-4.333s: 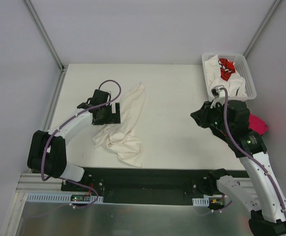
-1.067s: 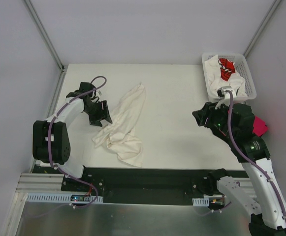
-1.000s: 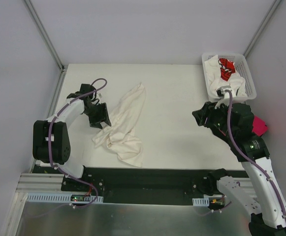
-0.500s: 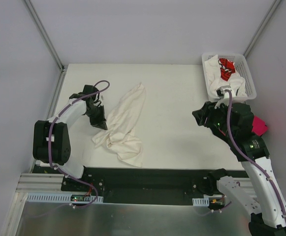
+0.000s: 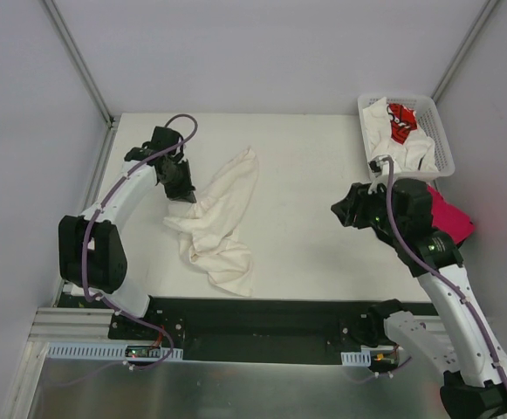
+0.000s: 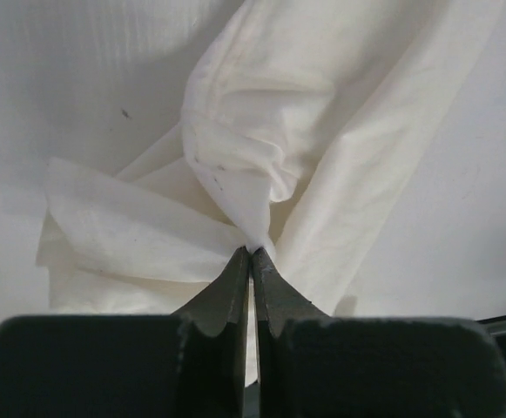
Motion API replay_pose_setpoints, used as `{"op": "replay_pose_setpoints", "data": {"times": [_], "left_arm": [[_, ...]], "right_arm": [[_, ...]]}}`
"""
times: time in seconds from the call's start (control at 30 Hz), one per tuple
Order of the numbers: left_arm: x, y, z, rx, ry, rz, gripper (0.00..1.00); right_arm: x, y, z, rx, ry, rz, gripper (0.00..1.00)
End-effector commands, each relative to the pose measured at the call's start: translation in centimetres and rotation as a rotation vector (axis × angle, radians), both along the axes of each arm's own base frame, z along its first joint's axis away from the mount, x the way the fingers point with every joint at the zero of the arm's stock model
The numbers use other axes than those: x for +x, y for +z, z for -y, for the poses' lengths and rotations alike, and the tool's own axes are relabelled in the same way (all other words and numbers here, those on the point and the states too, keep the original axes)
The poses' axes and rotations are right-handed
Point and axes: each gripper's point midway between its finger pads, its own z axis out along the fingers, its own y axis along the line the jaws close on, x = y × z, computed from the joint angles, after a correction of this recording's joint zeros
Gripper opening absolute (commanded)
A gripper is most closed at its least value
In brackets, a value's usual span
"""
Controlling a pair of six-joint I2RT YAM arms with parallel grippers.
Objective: Fold and stack the t-shirts
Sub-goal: Flatten out the tshirt
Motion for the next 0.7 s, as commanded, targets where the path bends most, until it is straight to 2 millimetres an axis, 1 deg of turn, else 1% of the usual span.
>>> {"op": "replay_pose_setpoints", "data": {"times": [0.0, 0.07, 0.1, 0.13, 0.17, 0.2, 0.27, 0.3, 0.33, 0.37, 0.4, 0.47, 0.5, 0.57, 0.6, 0.67], "left_arm": [[3.0, 3.3, 1.0, -0.003, 0.061, 0.109, 0.0], [3.8, 4.2, 1.1, 0.003, 0.083, 0.139, 0.0], [4.5, 4.9, 0.7, 0.023, 0.104, 0.171, 0.0], [4.9, 5.3, 0.5, 0.031, 0.119, 0.186, 0.0], [5.2, 5.9, 0.4, 0.035, 0.133, 0.204, 0.0], [6.0, 7.0, 0.1, 0.047, 0.152, 0.245, 0.0], [6.7, 8.1, 0.1, 0.044, 0.167, 0.282, 0.0], [7.3, 9.5, 0.4, 0.03, 0.172, 0.317, 0.0], [7.9, 10.2, -0.2, 0.054, 0.195, 0.348, 0.0], [8.3, 11.0, -0.2, 0.057, 0.2, 0.371, 0.0], [9.1, 12.4, -0.3, 0.058, 0.214, 0.411, 0.0], [10.0, 13.8, -0.6, 0.07, 0.224, 0.453, 0.0], [10.5, 15.0, -0.6, 0.066, 0.232, 0.482, 0.0], [11.1, 15.9, -0.6, 0.071, 0.233, 0.507, 0.0], [11.3, 16.5, -0.7, 0.07, 0.239, 0.521, 0.0], [11.4, 17.0, -1.1, 0.085, 0.265, 0.539, 0.0]], "right_arm": [[-0.3, -0.8, -1.3, 0.061, 0.051, -0.028, 0.5], [-0.9, -1.7, -1.4, 0.069, 0.06, -0.049, 0.5], [-1.3, -2.1, -1.4, 0.069, 0.063, -0.061, 0.5], [-1.6, -3.1, -1.3, 0.063, 0.062, -0.083, 0.5], [-2.0, -3.2, -1.2, 0.065, 0.063, -0.077, 0.5], [-2.4, -3.6, -0.9, 0.056, 0.056, -0.09, 0.5], [-3.1, -4.3, -0.6, 0.053, 0.055, -0.093, 0.5], [-3.5, -4.6, -0.8, 0.058, 0.067, -0.097, 0.5], [-3.7, -4.7, -0.8, 0.062, 0.072, -0.099, 0.51], [-4.1, -5.2, -0.9, 0.066, 0.081, -0.112, 0.52], [-4.5, -5.5, -1.3, 0.077, 0.11, -0.124, 0.52], [-4.8, -6.1, -1.8, 0.109, 0.115, -0.161, 0.54], [-5.1, -6.8, -2.2, 0.124, 0.126, -0.189, 0.54], [-5.0, -7.4, -2.7, 0.147, 0.136, -0.203, 0.54], [-5.2, -8.1, -3.1, 0.159, 0.143, -0.239, 0.54], [-4.8, -8.3, -3.8, 0.171, 0.158, -0.238, 0.54]]}}
